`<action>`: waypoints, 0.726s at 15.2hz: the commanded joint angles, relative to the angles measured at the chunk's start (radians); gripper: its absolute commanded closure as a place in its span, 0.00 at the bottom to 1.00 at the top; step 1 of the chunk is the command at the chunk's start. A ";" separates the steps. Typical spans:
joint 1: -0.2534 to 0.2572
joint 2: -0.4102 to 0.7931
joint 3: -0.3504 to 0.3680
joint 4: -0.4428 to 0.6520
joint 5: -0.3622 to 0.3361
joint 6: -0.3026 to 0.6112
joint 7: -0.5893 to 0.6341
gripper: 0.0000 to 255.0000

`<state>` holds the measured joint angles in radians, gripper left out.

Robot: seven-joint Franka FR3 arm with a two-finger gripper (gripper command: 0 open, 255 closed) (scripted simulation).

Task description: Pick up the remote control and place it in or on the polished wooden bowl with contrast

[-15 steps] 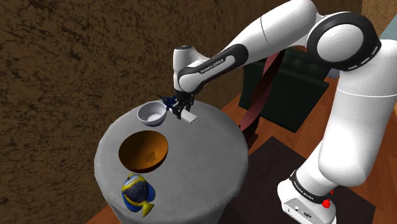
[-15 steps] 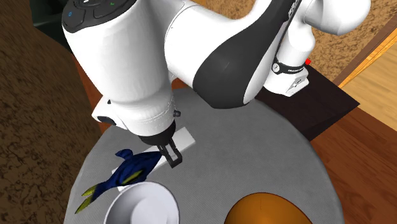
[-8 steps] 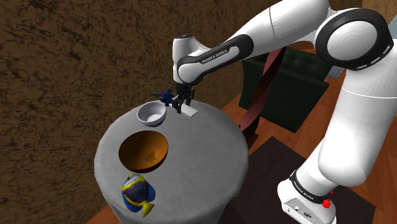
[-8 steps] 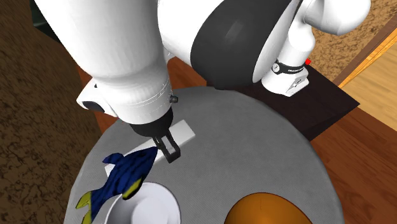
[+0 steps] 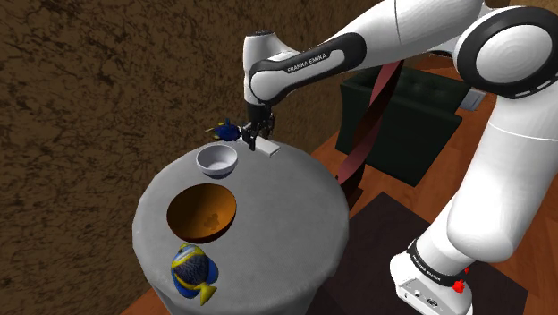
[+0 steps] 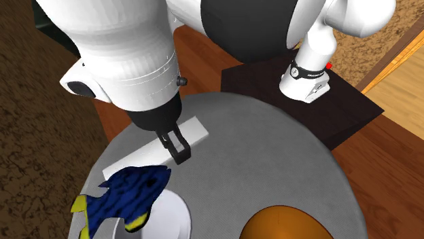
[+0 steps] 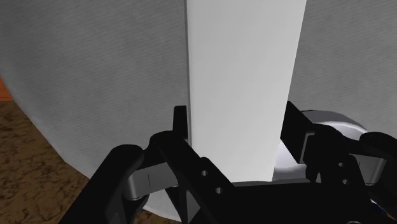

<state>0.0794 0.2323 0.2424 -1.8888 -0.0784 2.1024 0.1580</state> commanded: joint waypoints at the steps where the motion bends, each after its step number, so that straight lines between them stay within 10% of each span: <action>1: 0.000 -0.007 0.001 0.022 0.003 -0.028 -0.002 1.00; 11: 0.036 -0.057 0.030 0.047 0.014 -0.103 0.055 1.00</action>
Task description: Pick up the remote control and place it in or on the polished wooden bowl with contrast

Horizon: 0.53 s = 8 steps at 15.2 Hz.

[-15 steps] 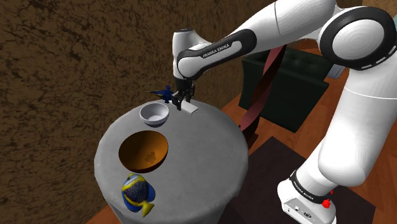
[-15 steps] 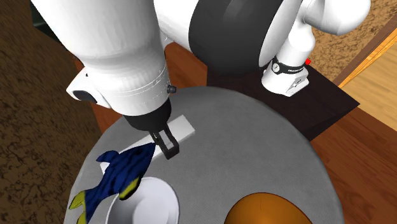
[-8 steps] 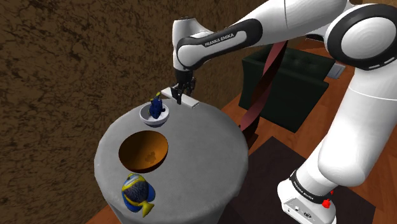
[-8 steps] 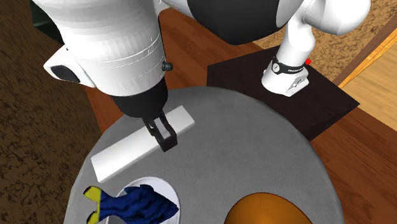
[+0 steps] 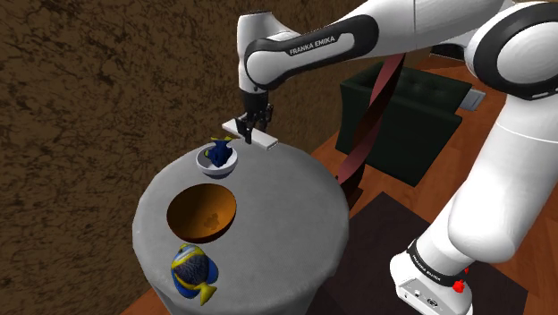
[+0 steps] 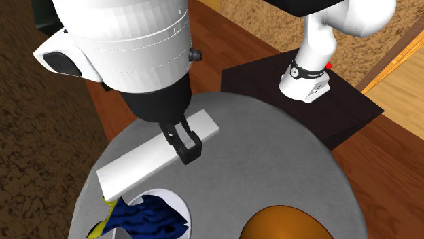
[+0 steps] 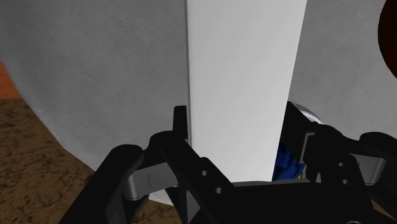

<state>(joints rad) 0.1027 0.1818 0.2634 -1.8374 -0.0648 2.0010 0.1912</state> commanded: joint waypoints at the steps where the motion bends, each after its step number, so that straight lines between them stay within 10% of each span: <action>1: 0.025 -0.012 0.018 -0.012 0.001 0.000 0.044 1.00; 8: 0.116 -0.023 0.083 -0.027 -0.005 0.000 0.202 1.00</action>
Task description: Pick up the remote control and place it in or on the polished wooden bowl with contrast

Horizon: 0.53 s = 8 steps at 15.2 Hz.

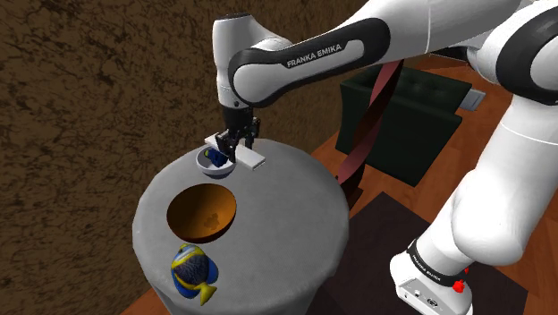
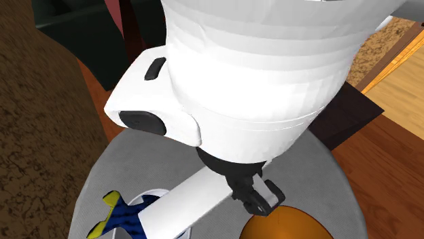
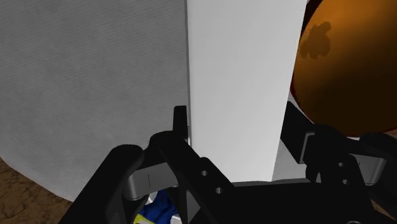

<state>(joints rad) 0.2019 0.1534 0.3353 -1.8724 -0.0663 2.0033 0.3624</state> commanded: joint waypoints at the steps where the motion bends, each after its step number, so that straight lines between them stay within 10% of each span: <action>1: 0.030 0.008 0.021 0.010 -0.005 -0.004 0.054 1.00; 8: 0.131 0.050 0.082 0.061 -0.031 -0.022 0.222 1.00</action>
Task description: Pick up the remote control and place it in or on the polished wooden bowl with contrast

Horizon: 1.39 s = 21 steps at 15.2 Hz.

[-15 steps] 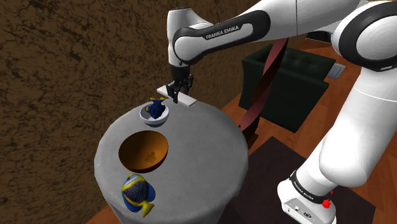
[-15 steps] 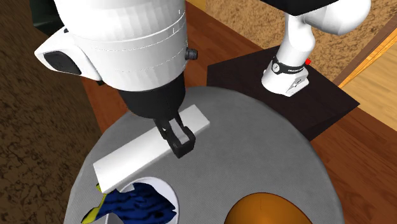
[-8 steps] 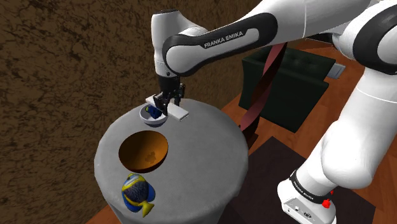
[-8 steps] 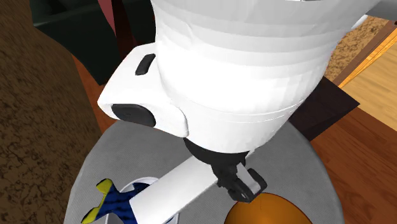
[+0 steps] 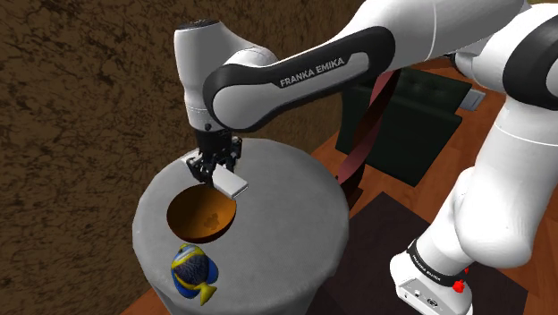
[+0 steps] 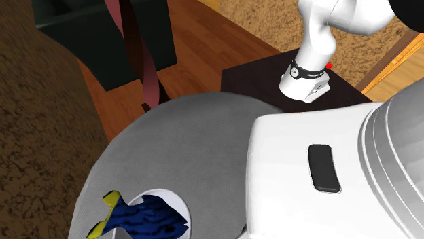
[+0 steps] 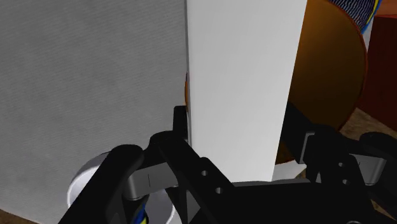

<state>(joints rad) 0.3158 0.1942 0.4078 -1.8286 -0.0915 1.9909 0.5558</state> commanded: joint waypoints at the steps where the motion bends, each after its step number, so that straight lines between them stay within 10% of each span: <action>1: 0.033 0.019 0.018 0.029 -0.011 -0.014 0.053 1.00; 21: 0.079 0.115 0.021 -0.038 -0.066 0.138 0.138 1.00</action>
<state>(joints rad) 0.3952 0.3078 0.4301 -1.8642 -0.1566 2.1282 0.6932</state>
